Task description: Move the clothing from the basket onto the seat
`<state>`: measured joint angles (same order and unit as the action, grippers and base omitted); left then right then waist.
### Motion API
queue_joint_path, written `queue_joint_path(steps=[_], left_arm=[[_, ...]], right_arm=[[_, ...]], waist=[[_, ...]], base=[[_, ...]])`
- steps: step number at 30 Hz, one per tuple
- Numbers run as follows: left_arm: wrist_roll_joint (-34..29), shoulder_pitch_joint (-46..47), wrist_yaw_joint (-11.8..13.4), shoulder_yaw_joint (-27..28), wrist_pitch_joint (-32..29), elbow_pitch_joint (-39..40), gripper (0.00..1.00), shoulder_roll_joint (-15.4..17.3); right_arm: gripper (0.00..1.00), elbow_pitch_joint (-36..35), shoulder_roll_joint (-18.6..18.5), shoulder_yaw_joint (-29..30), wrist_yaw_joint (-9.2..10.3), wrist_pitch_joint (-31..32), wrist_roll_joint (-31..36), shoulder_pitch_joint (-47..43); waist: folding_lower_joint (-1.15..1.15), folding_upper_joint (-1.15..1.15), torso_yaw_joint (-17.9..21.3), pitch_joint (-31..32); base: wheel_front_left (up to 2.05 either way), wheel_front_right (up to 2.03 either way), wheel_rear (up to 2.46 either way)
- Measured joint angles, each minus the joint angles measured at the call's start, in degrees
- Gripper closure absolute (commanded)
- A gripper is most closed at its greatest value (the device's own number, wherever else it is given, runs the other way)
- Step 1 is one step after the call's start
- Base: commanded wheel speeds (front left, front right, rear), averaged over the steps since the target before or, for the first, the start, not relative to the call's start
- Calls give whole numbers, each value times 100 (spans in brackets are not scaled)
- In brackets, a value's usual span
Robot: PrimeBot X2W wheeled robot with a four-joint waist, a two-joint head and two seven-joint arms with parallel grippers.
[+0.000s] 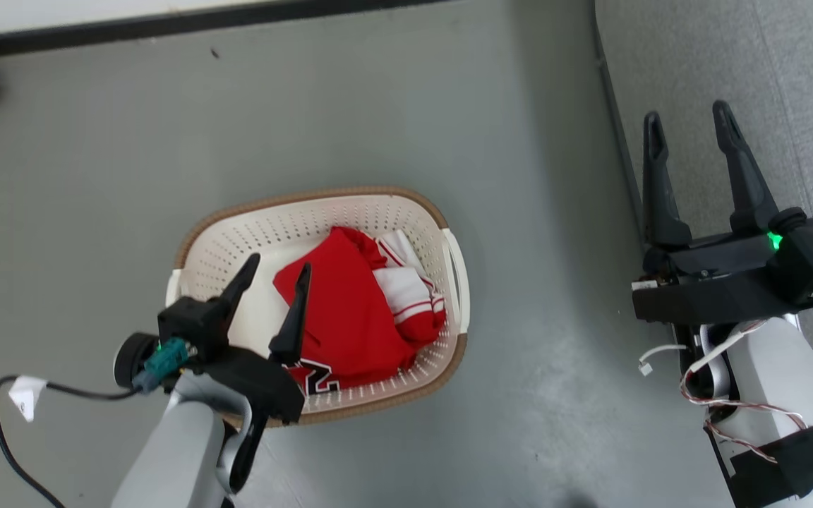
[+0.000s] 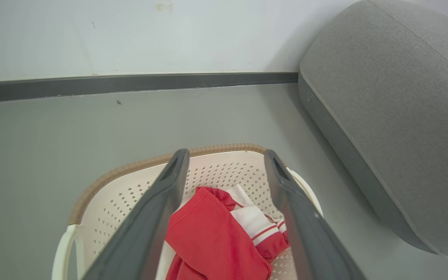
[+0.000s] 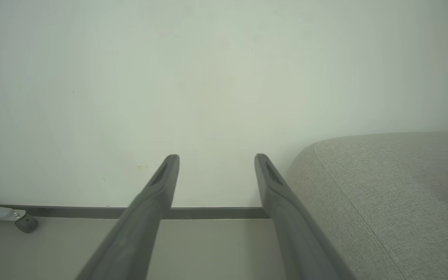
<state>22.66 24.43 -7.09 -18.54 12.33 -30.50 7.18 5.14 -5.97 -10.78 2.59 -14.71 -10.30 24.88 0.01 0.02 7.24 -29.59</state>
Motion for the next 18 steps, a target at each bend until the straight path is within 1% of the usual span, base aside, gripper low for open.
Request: queue_joint_path(steps=[7,8,18], left_arm=[[15,589,-7,-94,-327,-450,0,85],[15,589,-7,-94,-327,-450,0,85],[154,1116,-42,-193,-748,-1001,0,287]], right_arm=[[0,-307,52,-46,51,1,33,280],[0,-307,52,-46,51,1,33,280],[0,-746,109,-82,120,0,134,475]], waist=[[0,0,182,-572],[0,0,182,-572],[0,0,444,-1277]], base=[[0,0,0],[0,0,0],[0,0,0]])
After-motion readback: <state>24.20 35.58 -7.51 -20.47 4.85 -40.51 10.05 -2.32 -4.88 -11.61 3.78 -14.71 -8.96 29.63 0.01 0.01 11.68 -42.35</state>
